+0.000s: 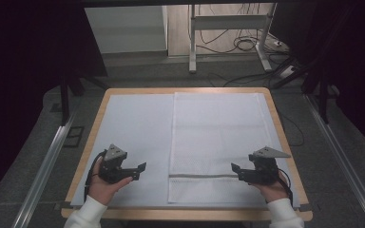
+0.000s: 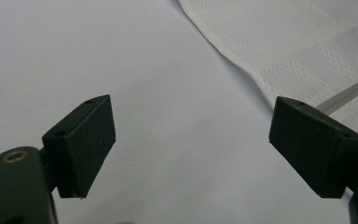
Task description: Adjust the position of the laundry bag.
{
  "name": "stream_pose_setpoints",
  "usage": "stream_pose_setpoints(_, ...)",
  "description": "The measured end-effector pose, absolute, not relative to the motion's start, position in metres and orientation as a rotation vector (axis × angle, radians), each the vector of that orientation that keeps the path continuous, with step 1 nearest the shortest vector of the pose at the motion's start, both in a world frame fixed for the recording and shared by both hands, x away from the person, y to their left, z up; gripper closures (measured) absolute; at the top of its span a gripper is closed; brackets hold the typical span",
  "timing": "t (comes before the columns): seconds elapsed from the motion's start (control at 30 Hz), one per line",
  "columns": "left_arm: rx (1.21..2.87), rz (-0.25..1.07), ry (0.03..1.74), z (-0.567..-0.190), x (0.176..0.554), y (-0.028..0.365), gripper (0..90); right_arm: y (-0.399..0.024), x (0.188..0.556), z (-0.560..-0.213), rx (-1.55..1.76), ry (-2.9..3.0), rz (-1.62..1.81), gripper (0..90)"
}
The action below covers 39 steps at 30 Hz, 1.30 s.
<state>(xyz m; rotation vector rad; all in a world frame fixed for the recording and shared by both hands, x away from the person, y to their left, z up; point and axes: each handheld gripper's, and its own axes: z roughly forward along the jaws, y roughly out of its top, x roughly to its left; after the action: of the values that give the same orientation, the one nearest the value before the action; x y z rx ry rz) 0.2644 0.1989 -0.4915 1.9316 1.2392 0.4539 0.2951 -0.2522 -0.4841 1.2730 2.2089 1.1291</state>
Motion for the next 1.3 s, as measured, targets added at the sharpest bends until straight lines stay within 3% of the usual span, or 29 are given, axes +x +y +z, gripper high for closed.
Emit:
stream_pose_setpoints(0.67, 1.946, 0.408, 1.227, -0.481, 0.261, 0.185, 14.5, -0.239, 0.293, -0.471, 1.211, 2.255, 1.142, 20.8)
stream_pose_setpoints(1.0, 1.932, 0.379, 1.302, -0.484, 0.265, 0.181, 16.9, -0.240, 0.294, -0.479, 1.200, 2.279, 1.133, 21.1)
stream_pose_setpoints(1.3, 1.935, 0.350, 1.301, -0.476, 0.277, 0.149, 16.7, -0.244, 0.292, -0.481, 1.197, 2.282, 1.144, 21.1)
